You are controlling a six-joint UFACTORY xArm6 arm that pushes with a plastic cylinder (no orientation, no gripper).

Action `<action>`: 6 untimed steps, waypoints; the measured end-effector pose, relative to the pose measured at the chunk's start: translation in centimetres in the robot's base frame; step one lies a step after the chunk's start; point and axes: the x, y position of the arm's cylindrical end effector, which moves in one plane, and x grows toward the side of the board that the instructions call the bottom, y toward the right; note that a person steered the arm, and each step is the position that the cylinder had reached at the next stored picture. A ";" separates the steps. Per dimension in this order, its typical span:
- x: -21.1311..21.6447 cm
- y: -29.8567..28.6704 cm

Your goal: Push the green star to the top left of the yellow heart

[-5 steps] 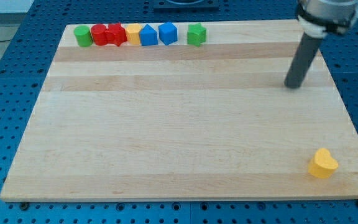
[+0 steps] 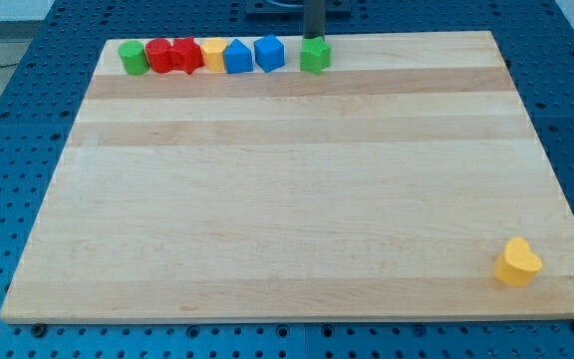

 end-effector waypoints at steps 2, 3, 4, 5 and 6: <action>7.4 0.6; 11.2 0.6; 15.1 0.9; 16.4 4.6; 16.7 7.8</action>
